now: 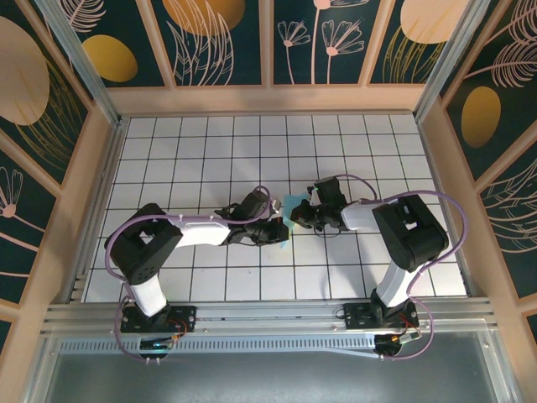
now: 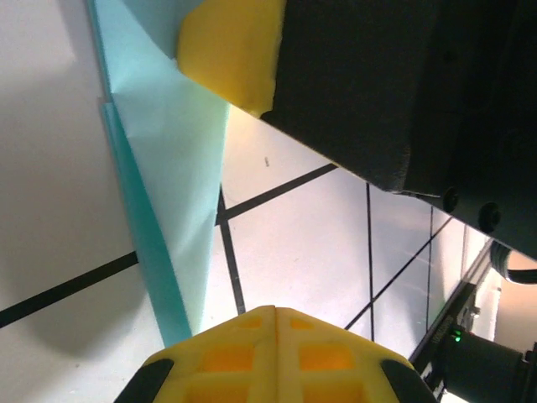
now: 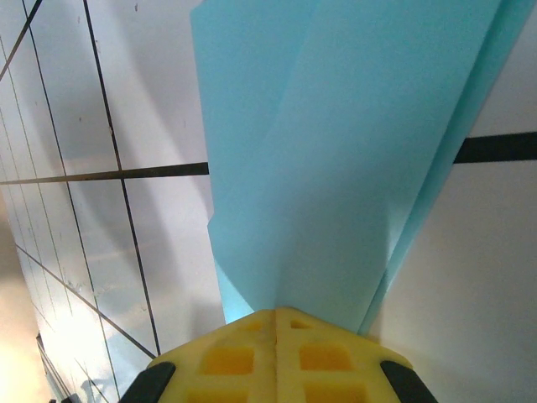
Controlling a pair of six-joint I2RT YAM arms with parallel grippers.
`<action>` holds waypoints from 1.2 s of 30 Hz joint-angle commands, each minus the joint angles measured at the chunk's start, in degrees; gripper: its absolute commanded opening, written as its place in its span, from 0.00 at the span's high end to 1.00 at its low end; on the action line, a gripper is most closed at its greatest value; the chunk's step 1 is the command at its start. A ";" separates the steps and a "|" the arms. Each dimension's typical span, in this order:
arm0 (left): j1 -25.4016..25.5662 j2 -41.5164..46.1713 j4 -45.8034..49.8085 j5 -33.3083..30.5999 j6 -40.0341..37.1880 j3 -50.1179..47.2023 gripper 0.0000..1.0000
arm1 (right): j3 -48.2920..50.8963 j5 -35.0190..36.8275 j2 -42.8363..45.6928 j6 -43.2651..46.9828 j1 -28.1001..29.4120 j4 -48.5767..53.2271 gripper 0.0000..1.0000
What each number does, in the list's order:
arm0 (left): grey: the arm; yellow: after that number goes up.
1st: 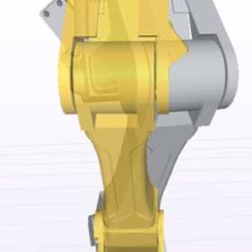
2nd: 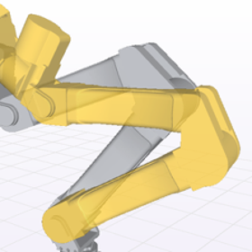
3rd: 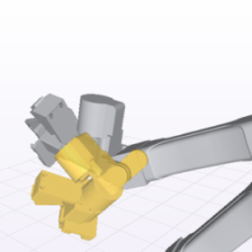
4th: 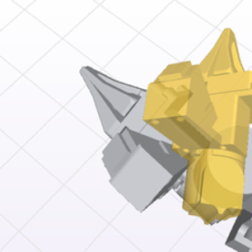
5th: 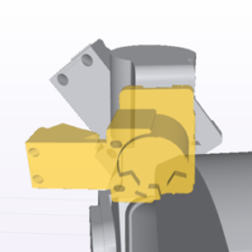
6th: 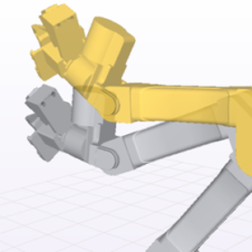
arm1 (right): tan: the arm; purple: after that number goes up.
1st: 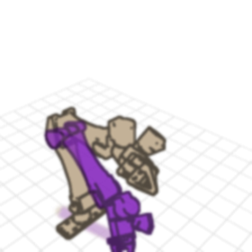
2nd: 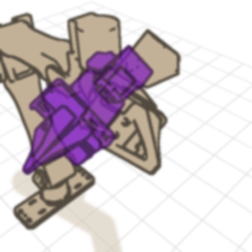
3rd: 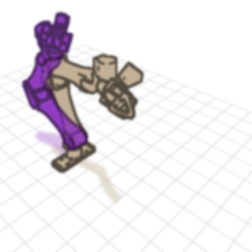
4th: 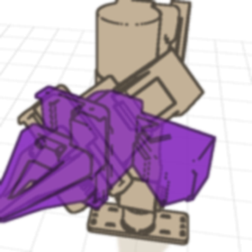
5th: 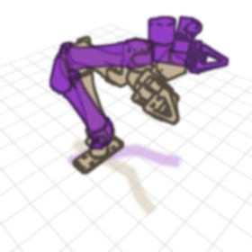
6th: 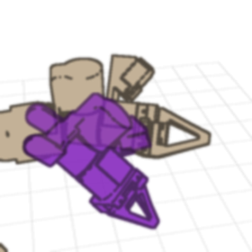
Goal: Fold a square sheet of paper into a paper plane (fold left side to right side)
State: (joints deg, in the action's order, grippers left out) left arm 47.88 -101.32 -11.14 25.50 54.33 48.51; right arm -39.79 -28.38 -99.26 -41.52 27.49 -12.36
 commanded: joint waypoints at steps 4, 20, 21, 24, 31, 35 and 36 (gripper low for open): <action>-0.64 -1.75 -3.34 3.41 1.35 -0.07 1.00 | 1.77 1.97 -3.04 -0.04 0.43 4.72 1.00; -0.66 -4.46 -2.36 3.77 0.46 -0.24 1.00 | 1.25 2.88 -3.49 0.96 0.47 6.03 1.00; -0.62 -4.47 -2.46 3.77 0.50 -0.39 1.00 | 1.24 2.89 -3.49 0.93 0.47 6.08 1.00; -0.66 -4.72 -3.04 3.93 0.78 -0.77 1.00 | 1.21 2.98 -3.66 0.94 0.52 6.07 1.00; -0.64 -5.18 -3.96 4.12 1.17 -1.37 1.00 | 1.12 3.03 -3.87 1.00 0.62 6.20 1.00; -0.60 -5.64 -4.56 4.60 1.46 -1.56 1.00 | 1.04 3.07 -4.15 1.01 0.64 6.17 1.00; -0.63 -5.66 -4.73 4.65 1.56 -1.57 1.00 | 1.03 3.07 -4.17 1.02 0.69 6.15 1.00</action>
State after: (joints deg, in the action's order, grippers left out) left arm 47.57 -105.84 -14.35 28.75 54.83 47.79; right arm -39.97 -28.60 -99.70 -41.28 27.49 -12.67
